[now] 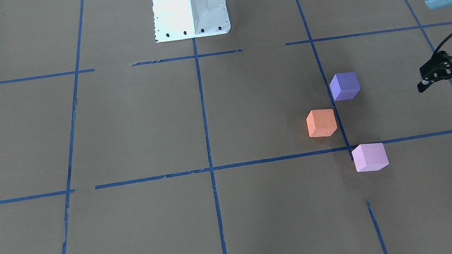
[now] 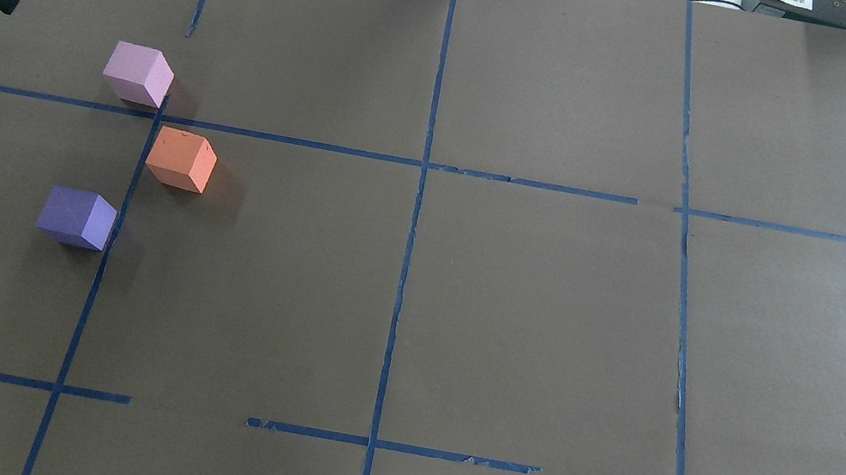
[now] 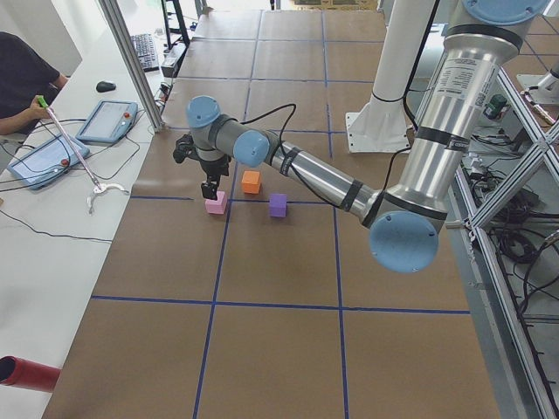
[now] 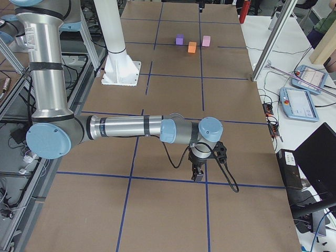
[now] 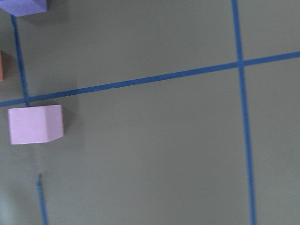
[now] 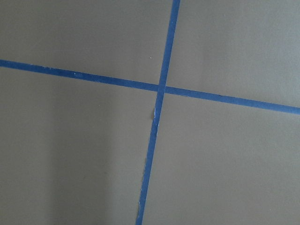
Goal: Arrange blocks in a line
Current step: 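Move the left gripper down toward the orange cube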
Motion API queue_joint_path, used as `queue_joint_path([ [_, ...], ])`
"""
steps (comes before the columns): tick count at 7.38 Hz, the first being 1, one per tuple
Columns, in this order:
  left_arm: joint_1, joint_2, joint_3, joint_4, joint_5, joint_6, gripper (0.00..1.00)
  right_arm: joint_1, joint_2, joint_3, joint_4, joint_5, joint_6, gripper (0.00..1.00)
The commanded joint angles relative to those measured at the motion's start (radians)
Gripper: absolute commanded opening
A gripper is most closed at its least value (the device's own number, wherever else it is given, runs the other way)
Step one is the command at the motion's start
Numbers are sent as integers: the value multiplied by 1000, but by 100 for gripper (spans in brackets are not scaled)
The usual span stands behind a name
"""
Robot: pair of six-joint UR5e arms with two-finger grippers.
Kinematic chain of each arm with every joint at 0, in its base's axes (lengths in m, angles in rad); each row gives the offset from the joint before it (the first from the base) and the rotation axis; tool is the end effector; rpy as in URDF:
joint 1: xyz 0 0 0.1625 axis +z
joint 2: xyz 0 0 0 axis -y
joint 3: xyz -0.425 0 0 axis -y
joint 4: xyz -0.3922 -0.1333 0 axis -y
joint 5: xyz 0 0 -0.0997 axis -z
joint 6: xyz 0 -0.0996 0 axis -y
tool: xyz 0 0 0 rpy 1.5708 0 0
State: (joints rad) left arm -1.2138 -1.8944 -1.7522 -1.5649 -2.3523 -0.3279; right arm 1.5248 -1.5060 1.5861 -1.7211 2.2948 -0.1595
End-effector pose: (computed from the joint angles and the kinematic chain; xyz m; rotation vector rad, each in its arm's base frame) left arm 0.1504 -0.5840 0.3900 0.1890 0.8798 0.2220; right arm 0.0437 -0.5152 0.6367 -0.0260 -0.7273 -0.1709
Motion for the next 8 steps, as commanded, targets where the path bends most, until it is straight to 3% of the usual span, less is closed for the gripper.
queue_joint_path([
  [1, 145, -51, 8, -65, 51, -170, 100, 0, 0, 0, 0, 0, 0, 100],
  [2, 222, -52, 29, -119, 76, -251, 100, 0, 0, 0, 0, 0, 0, 100],
  [5, 311, -87, 131, -312, 90, -504, 100, 0, 0, 0, 0, 0, 0, 100],
  [7, 350, -89, 148, -304, 198, -543, 100, 0, 0, 0, 0, 0, 0, 100],
  [8, 361, -91, 158, -302, 202, -571, 100, 0, 0, 0, 0, 0, 0, 100],
])
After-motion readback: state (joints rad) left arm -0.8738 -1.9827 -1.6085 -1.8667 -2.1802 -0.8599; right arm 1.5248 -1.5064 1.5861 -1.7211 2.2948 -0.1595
